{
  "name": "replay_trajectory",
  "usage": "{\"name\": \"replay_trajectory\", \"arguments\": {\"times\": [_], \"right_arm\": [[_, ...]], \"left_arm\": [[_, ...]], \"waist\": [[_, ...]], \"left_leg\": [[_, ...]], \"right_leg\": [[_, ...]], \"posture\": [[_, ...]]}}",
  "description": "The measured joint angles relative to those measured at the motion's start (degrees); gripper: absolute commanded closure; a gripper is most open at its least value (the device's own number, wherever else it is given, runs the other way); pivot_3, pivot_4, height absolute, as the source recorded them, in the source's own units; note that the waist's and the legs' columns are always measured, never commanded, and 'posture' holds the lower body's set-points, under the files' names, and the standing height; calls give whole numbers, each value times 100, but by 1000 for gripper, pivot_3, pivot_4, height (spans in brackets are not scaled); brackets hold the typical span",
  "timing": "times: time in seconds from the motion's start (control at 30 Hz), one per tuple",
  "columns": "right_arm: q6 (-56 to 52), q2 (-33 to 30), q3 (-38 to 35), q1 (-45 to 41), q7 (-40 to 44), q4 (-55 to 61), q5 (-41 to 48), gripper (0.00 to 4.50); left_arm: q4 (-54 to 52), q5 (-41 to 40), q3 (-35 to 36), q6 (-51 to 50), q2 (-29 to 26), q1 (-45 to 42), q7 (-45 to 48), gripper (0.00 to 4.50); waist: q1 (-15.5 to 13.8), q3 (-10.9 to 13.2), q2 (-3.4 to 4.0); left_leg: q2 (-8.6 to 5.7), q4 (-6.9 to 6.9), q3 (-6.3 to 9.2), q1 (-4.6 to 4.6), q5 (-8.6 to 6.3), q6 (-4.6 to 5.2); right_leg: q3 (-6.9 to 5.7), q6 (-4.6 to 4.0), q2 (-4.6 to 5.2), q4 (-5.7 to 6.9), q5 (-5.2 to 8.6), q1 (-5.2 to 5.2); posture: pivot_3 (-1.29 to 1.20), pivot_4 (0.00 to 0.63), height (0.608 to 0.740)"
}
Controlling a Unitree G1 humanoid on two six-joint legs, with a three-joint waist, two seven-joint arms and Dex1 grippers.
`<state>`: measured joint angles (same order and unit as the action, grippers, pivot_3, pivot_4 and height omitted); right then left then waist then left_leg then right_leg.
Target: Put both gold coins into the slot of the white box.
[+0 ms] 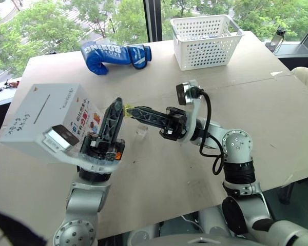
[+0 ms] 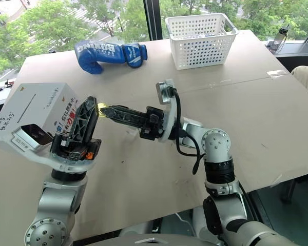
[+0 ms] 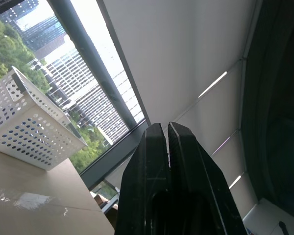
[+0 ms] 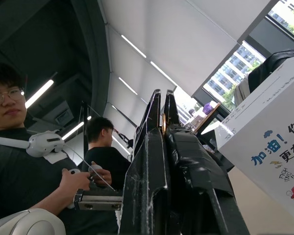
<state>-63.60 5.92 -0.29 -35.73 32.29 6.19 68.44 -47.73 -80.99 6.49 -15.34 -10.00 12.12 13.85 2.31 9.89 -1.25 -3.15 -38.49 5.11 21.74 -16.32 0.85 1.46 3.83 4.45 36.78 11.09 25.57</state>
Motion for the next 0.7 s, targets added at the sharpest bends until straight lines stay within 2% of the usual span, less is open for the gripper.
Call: {"name": "replay_trajectory", "arguments": {"times": [0.43,0.53,0.57,0.67,0.7], "right_arm": [[-3,-6,6,1,-64,0,9,4500],[2,-6,-1,0,-63,0,23,3644],[2,-6,-4,0,-62,0,53,3189],[-2,-10,-5,0,-46,-1,123,2226],[-1,-11,-3,1,-46,-1,125,2226]], "left_arm": [[-1,-26,-56,58,-200,113,-36,4356],[0,-28,-57,66,-222,128,-38,4500],[0,-28,-57,67,-222,139,-42,4500],[0,-33,-32,85,-234,113,-111,4500],[0,-44,1,109,-236,89,-141,4500]], "waist": [[1,0,1],[0,0,1],[1,0,1],[2,1,1],[2,1,1]], "left_leg": [[1,0,1,0,-3,5],[1,0,1,0,-4,6],[1,0,0,0,-4,7],[1,0,1,0,-9,15],[1,0,1,0,-9,15]], "right_leg": [[-1,0,-1,0,0,0],[0,0,-1,-1,0,0],[0,0,-1,-1,0,0],[-1,0,-1,-1,0,0],[-1,0,-1,-1,0,0]], "posture": [[0,150,721],[0,150,721],[0,150,721],[0,150,721],[0,150,721]]}}
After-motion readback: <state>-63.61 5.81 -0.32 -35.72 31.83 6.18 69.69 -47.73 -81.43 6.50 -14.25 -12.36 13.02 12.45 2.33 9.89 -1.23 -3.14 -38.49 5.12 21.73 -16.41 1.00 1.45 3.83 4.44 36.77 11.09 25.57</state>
